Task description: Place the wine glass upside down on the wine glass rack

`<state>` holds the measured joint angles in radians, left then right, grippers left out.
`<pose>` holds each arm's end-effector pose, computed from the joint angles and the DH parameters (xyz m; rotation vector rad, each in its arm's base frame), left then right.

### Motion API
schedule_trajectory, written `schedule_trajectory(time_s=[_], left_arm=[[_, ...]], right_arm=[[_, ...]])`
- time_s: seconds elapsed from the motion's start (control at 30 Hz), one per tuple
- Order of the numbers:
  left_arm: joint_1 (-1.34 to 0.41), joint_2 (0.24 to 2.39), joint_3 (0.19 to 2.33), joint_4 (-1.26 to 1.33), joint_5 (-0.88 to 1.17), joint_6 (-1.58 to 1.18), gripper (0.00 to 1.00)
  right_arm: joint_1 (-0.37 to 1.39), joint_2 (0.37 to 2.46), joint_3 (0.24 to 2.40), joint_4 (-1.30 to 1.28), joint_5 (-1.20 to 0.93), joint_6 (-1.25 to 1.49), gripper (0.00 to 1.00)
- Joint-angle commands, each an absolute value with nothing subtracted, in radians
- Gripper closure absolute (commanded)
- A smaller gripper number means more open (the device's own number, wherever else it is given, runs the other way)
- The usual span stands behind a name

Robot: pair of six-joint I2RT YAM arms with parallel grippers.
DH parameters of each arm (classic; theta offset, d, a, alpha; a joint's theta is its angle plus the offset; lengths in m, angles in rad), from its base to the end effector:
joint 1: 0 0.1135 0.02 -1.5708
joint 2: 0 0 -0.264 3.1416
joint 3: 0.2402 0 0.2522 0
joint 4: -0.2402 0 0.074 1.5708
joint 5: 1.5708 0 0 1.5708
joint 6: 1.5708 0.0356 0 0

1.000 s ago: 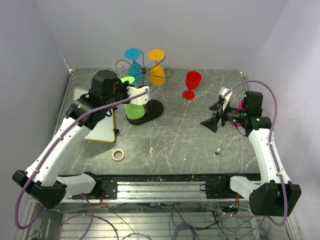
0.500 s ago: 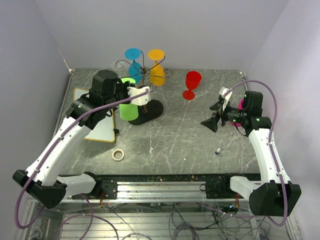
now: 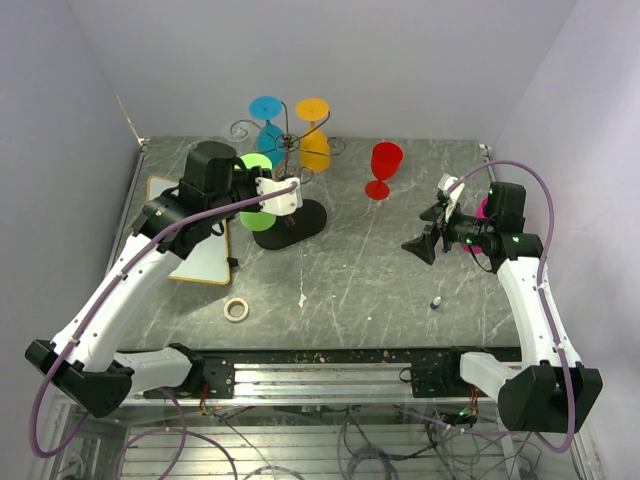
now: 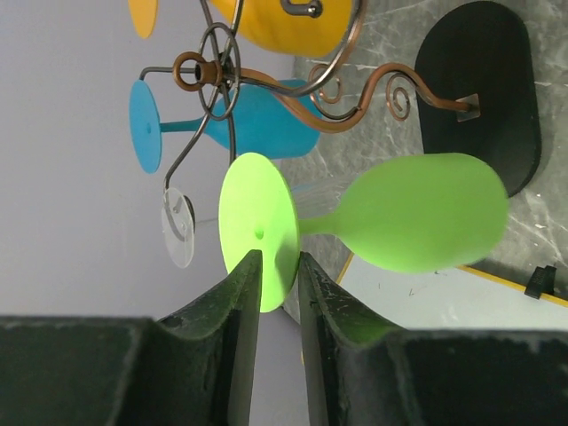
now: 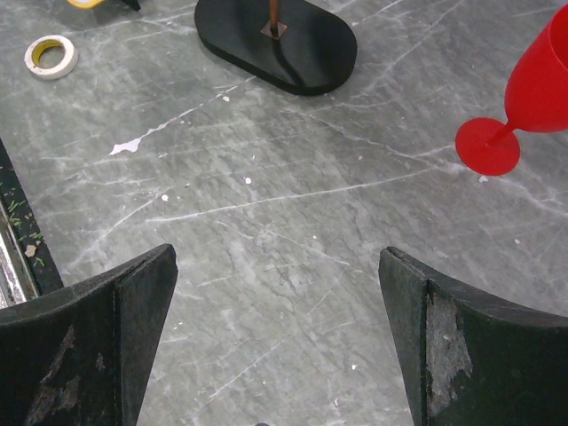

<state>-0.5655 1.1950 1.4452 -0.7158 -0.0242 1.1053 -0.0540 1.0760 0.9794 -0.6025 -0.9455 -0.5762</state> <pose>0.2061 -0.1298 0.4287 1.5140 1.3904 0.3620 0.2181 0.0171 0.3209 -0.9591 1.7771 0.6717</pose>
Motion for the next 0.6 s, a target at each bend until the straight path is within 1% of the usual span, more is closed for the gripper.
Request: schedule_trajectory(time_s=[0.0, 0.33, 0.57], left_arm=[[-0.57, 1.174, 1.469, -0.748, 0.04, 1.094, 0.66], [-0.57, 1.166, 1.482, -0.808, 0.089, 1.106, 0.53], [-0.57, 1.15, 1.477, -0.839, 0.105, 1.124, 0.42]], right_arm=[[-0.054, 1.075, 0.972, -0.586, -0.938, -0.572, 0.04], [-0.054, 1.073, 0.969, -0.584, -0.934, -0.572, 0.04], [-0.057, 1.075, 0.969, -0.581, -0.93, -0.571, 0.03]])
